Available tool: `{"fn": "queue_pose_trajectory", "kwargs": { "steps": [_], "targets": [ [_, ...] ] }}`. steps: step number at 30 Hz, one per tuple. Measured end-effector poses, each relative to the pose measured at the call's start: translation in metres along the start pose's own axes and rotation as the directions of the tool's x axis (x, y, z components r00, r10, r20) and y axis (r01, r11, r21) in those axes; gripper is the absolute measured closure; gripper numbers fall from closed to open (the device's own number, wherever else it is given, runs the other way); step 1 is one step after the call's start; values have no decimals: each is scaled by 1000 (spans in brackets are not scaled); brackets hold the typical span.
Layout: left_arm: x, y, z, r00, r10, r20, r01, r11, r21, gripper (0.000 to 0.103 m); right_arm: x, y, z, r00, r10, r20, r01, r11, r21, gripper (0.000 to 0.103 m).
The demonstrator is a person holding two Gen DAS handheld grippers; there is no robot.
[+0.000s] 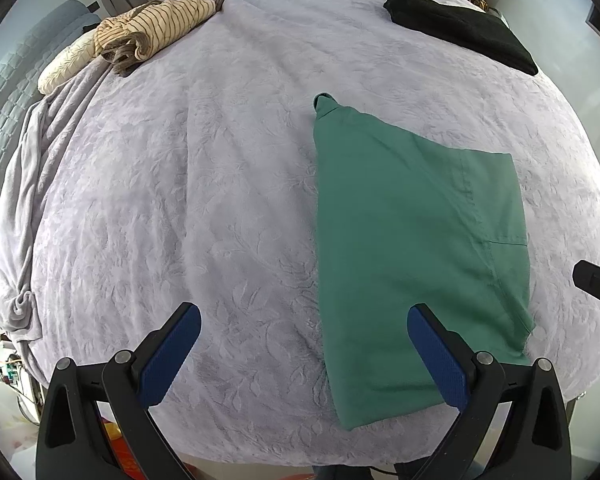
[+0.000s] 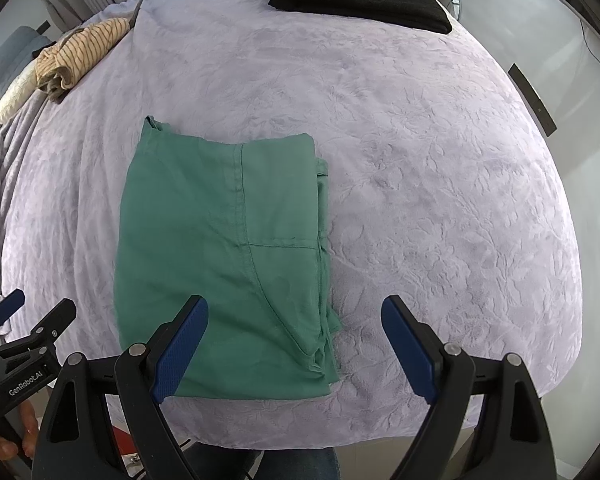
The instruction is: Fold large clothes
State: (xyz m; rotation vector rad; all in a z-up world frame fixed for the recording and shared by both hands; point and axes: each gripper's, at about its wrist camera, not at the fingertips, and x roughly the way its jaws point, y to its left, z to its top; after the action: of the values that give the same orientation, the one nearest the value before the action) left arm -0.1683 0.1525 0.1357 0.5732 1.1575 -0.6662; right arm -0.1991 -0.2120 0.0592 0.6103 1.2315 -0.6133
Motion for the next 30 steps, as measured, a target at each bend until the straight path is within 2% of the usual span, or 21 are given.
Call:
{"fn": "queue_pose_trajectory", "kwargs": {
  "steps": [30],
  "targets": [
    [2, 3, 0, 1000, 16, 0, -16, 1000, 10, 0, 5, -2, 2, 1000, -2, -20, 2, 1000, -5, 13]
  ]
}}
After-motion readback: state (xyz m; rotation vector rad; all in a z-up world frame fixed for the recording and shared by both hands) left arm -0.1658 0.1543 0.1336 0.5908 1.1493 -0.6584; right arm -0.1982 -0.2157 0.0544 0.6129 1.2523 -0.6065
